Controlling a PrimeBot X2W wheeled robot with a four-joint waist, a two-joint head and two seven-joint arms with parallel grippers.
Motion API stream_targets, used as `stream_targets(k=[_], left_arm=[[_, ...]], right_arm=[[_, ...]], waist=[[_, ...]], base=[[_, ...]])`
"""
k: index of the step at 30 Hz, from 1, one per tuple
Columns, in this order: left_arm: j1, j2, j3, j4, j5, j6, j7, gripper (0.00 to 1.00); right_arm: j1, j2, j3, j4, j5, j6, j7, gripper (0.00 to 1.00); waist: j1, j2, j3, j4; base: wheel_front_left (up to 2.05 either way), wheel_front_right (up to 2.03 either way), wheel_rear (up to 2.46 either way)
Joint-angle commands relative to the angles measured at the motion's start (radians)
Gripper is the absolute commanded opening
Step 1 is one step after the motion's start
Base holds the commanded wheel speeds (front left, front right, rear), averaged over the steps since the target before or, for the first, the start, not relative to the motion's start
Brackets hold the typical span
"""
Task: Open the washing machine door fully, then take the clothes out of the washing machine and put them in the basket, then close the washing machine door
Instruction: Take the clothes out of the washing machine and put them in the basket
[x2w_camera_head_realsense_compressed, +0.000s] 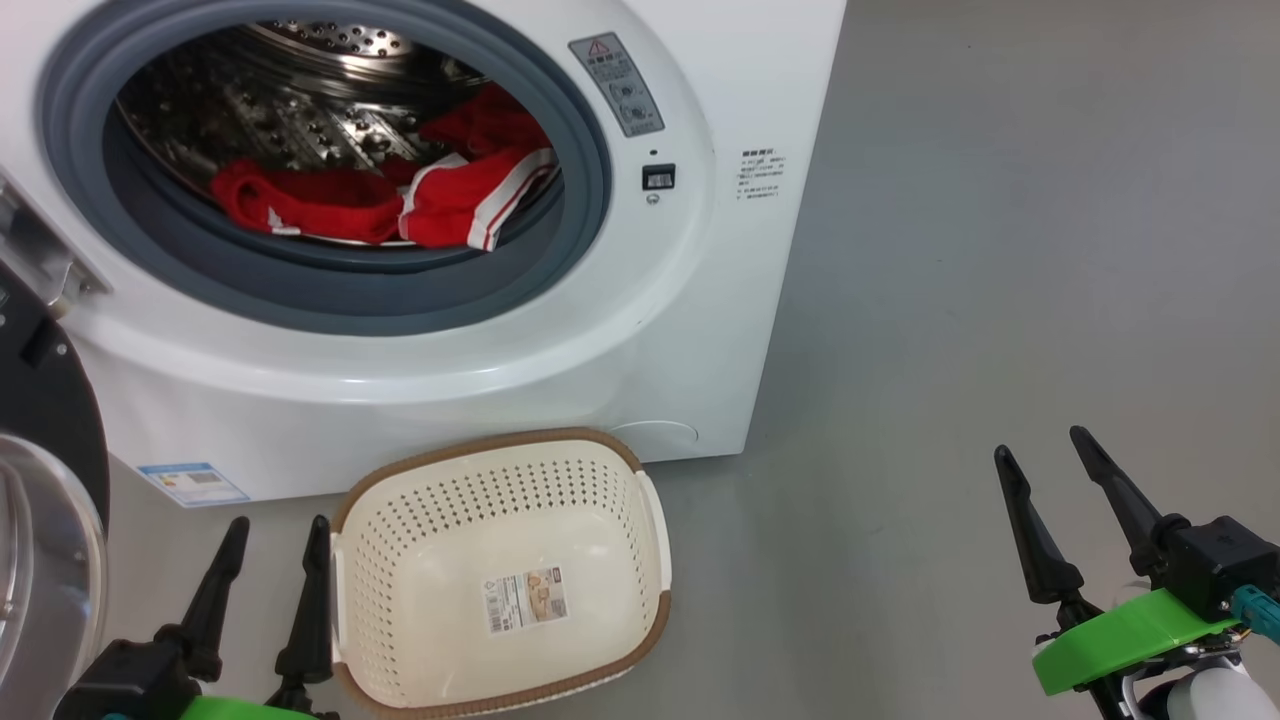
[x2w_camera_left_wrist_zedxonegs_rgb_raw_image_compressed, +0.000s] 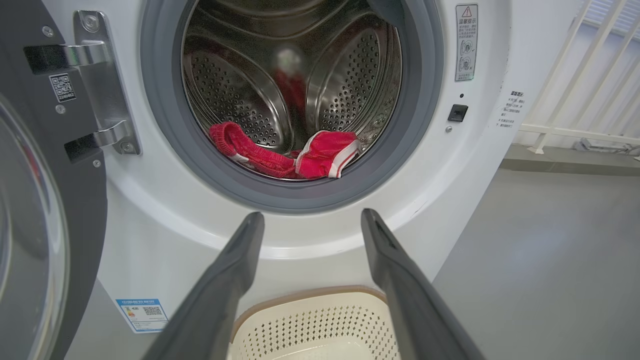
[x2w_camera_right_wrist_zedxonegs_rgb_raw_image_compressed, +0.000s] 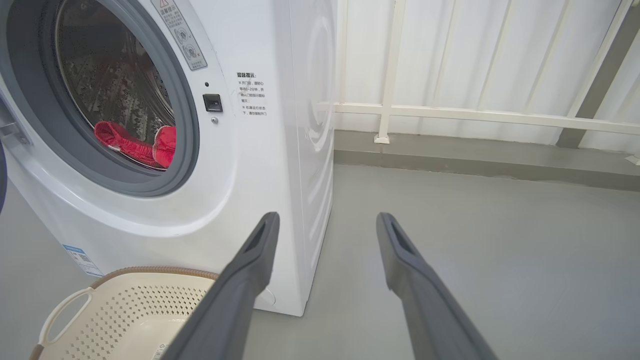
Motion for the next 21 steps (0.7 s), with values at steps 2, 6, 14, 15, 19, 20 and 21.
stream_targets(k=[2,6,14,15,19,20,21], left_arm=[[-0.036,0.025,0.029,-0.029,-0.006,-0.003,-0.006,1.00],[-0.038,0.025,0.030,-0.025,-0.004,-0.003,-0.006,1.00],[-0.082,0.009,0.009,0.023,-0.004,-0.003,-0.006,1.00],[-0.093,0.009,0.002,0.032,-0.005,-0.003,-0.006,1.00],[-0.154,0.019,-0.021,0.083,-0.006,-0.003,-0.006,1.00],[-0.175,0.020,-0.026,0.099,-0.007,-0.003,-0.006,1.00],[-0.197,0.023,-0.033,0.116,-0.006,-0.003,-0.006,1.00]], right_arm=[[-0.015,-0.012,0.019,-0.024,-0.007,0.002,-0.012,1.00],[-0.017,-0.011,0.023,-0.021,-0.006,0.002,-0.012,1.00],[-0.025,-0.008,0.034,-0.019,-0.006,0.002,-0.012,1.00],[-0.027,-0.006,0.036,-0.019,-0.006,0.002,-0.012,1.00],[-0.037,0.000,0.047,-0.023,-0.007,0.002,-0.012,1.00],[-0.040,0.002,0.050,-0.023,-0.007,0.002,-0.012,1.00],[-0.043,0.003,0.052,-0.023,-0.007,0.002,-0.012,1.00]], waist=[[0.0000,-0.0001,0.001,0.002],[0.0000,-0.0001,0.002,0.003],[0.0000,-0.0001,0.009,0.002],[0.0000,-0.0001,0.011,0.001],[0.0000,-0.0001,0.027,-0.008],[0.0000,-0.0001,0.032,-0.011],[0.0000,-0.0001,0.038,-0.014]], base=[[0.48,-0.48,0.00],[0.10,-0.10,0.00],[0.00,0.00,0.00],[0.00,0.00,0.00],[0.00,0.00,0.00],[0.00,0.00,0.00],[0.00,0.00,0.00]])
